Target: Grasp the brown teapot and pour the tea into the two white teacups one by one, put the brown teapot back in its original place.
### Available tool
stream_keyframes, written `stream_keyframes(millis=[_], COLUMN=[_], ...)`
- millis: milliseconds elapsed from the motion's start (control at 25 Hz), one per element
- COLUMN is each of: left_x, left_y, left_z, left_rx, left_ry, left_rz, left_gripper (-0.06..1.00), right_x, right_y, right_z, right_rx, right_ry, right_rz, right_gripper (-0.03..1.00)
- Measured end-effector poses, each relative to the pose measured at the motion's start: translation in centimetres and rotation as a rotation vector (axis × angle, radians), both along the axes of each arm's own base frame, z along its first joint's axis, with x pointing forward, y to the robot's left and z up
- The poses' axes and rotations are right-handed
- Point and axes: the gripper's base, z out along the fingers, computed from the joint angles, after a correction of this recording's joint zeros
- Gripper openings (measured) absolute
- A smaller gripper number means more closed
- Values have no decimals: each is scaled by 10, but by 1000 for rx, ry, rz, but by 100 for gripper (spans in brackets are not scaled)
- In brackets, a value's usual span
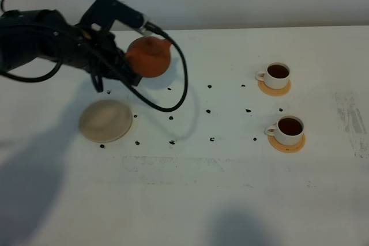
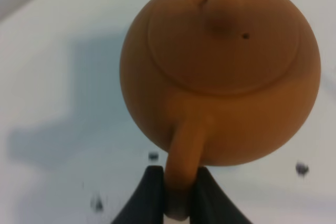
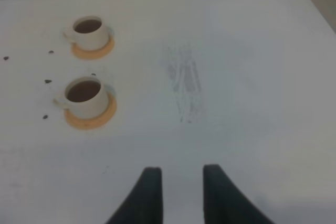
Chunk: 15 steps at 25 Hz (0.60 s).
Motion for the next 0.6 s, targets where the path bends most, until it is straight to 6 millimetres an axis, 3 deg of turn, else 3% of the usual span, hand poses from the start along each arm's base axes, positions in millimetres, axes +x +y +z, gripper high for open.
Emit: stream_keyframes(millis=[320, 600], left_x=[-35, -57], left_y=[38, 50], left_z=[3, -18], left_rx=[-60, -66], left_ry=[3, 72], left_rz=[144, 195], left_gripper=[8, 8], right_x=[0, 0], right_y=[0, 0], right_z=[0, 0], right_rx=[0, 0], right_ry=[0, 0], right_rz=[0, 0], right_gripper=[22, 22])
